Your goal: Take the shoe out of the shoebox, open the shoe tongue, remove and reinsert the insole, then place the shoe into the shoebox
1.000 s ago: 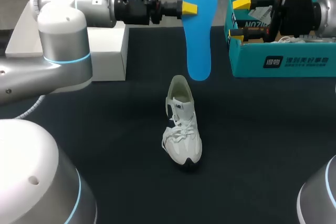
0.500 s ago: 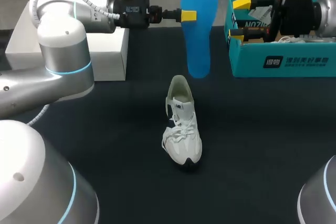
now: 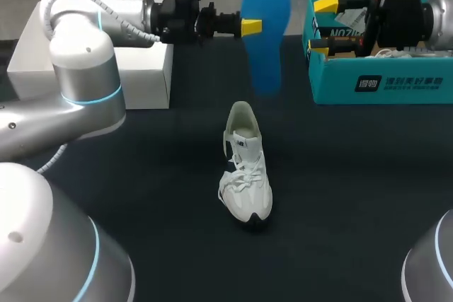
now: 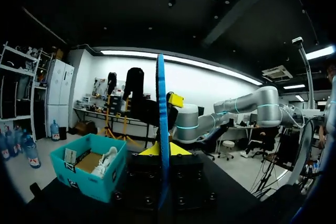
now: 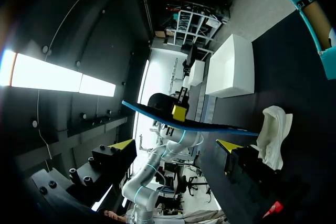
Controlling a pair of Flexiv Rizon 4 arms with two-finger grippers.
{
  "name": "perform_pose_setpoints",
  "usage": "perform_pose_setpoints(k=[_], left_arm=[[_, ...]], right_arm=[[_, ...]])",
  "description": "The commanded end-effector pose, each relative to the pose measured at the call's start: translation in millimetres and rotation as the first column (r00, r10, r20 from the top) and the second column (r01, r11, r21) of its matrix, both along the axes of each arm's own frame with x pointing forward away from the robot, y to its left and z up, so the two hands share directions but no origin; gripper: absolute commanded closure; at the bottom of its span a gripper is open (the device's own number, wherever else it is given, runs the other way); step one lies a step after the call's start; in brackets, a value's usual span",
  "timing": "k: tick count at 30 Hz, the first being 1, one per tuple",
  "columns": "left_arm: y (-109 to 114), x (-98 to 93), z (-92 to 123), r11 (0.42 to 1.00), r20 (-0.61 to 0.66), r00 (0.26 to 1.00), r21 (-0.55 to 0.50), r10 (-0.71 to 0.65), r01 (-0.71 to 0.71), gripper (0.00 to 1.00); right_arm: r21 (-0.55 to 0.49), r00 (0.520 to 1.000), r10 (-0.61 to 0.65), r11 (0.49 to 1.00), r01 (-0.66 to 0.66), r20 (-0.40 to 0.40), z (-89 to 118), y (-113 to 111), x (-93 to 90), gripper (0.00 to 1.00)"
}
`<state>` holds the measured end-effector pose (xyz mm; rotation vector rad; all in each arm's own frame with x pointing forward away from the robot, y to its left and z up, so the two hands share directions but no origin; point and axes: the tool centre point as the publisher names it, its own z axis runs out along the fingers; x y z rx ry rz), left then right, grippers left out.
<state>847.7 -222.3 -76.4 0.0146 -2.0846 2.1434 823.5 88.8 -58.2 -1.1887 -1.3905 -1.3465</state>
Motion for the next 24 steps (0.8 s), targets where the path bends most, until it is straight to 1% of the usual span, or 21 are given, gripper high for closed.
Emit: perform_pose_setpoints(k=[1, 3, 8, 24], left_arm=[[3.4, -5.6, -5.4, 0.990, 0.551, 0.827, -0.135, 0.108, -0.039, 1.00], [4.3, -6.0, -6.6, 0.990, 0.667, 0.735, -0.130, 0.121, -0.045, 1.00], [5.1, -7.1, -4.9, 0.993, 0.805, 0.585, -0.114, 0.103, -0.018, 1.00], [5.4, -6.1, -4.3, 0.994, 0.802, 0.588, -0.108, 0.102, -0.024, 1.00]], right_arm=[[0.000, 1.000, -0.001, 1.000, 0.001, -0.001, -0.4, 1.4, 0.3, 0.00], [0.000, 1.000, -0.001, 1.000, 0.001, -0.001, -0.4, 1.4, 0.3, 0.00], [0.000, 1.000, -0.001, 1.000, 0.001, -0.001, -0.4, 1.4, 0.3, 0.00], [0.000, 1.000, -0.001, 1.000, 0.001, -0.001, -0.4, 1.4, 0.3, 0.00]])
